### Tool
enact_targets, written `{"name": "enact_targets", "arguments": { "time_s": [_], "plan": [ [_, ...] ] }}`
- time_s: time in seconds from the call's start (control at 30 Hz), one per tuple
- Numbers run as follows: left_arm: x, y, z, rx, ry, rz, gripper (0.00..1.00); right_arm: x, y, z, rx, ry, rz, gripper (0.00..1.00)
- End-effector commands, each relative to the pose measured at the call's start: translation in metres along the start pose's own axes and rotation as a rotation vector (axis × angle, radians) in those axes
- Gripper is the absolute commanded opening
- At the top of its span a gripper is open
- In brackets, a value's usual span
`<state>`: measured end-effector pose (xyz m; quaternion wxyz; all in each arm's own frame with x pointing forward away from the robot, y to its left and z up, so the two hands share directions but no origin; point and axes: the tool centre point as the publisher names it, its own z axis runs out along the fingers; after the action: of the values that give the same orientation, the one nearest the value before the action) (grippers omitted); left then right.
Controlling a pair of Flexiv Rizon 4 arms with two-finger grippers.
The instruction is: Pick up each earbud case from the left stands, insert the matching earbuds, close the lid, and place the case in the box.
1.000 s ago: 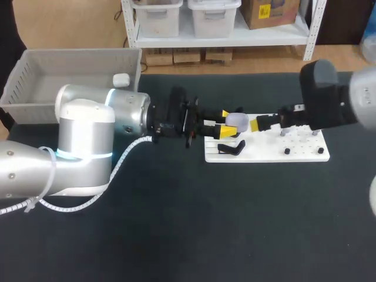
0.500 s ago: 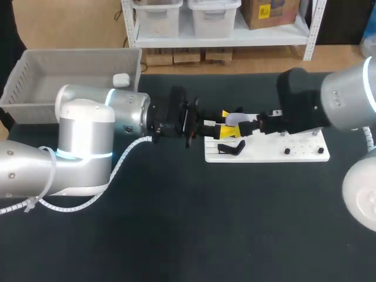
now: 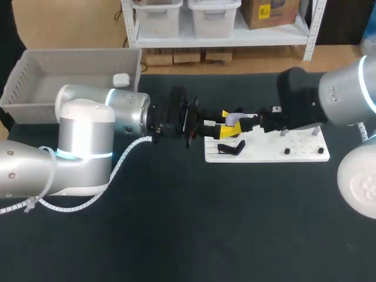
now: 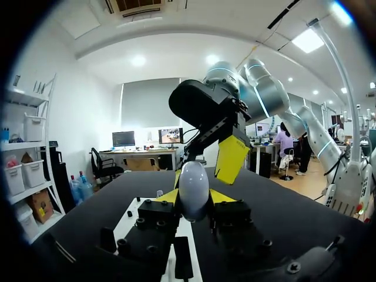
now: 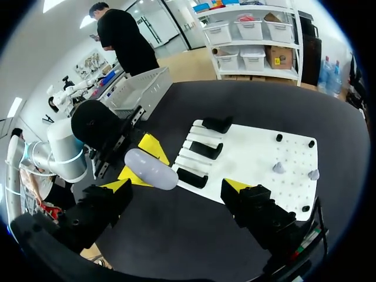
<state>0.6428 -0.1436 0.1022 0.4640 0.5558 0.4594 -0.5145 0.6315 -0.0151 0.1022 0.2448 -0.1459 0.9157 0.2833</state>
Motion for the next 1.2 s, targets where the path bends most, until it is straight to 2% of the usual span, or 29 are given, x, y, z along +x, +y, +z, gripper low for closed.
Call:
{"name": "enact_targets", "arguments": {
  "time_s": [0.03,0.47,0.53,0.7,0.83,1.0,1.2],
  "plan": [
    [0.001,-0.001,0.0,-0.004,-0.003,0.003,0.0,-0.005,-0.005,0.002,-0.034,0.003,0.0,1.0],
    [0.001,-0.001,0.0,-0.004,-0.003,0.003,0.0,-0.025,-0.007,-0.013,0.009,-0.042,-0.019,1.0],
    [0.001,-0.001,0.0,-0.004,-0.003,0.003,0.0,-0.031,-0.007,-0.022,0.041,-0.058,-0.034,1.0],
    [0.001,-0.001,0.0,-0.004,-0.003,0.003,0.0,-0.048,-0.015,-0.052,0.219,-0.063,-0.117,1.0],
    [0.001,-0.001,0.0,-0.004,-0.003,0.003,0.0,-0.055,-0.032,-0.072,0.372,0.018,-0.171,1.0],
    [0.001,-0.001,0.0,-0.004,-0.003,0.003,0.0,-0.051,-0.067,-0.086,0.527,0.181,-0.181,1.0],
    [0.001,-0.001,0.0,-0.004,-0.003,0.003,0.0,-0.035,-0.099,-0.089,0.622,0.359,-0.193,1.0]
  ]
}}
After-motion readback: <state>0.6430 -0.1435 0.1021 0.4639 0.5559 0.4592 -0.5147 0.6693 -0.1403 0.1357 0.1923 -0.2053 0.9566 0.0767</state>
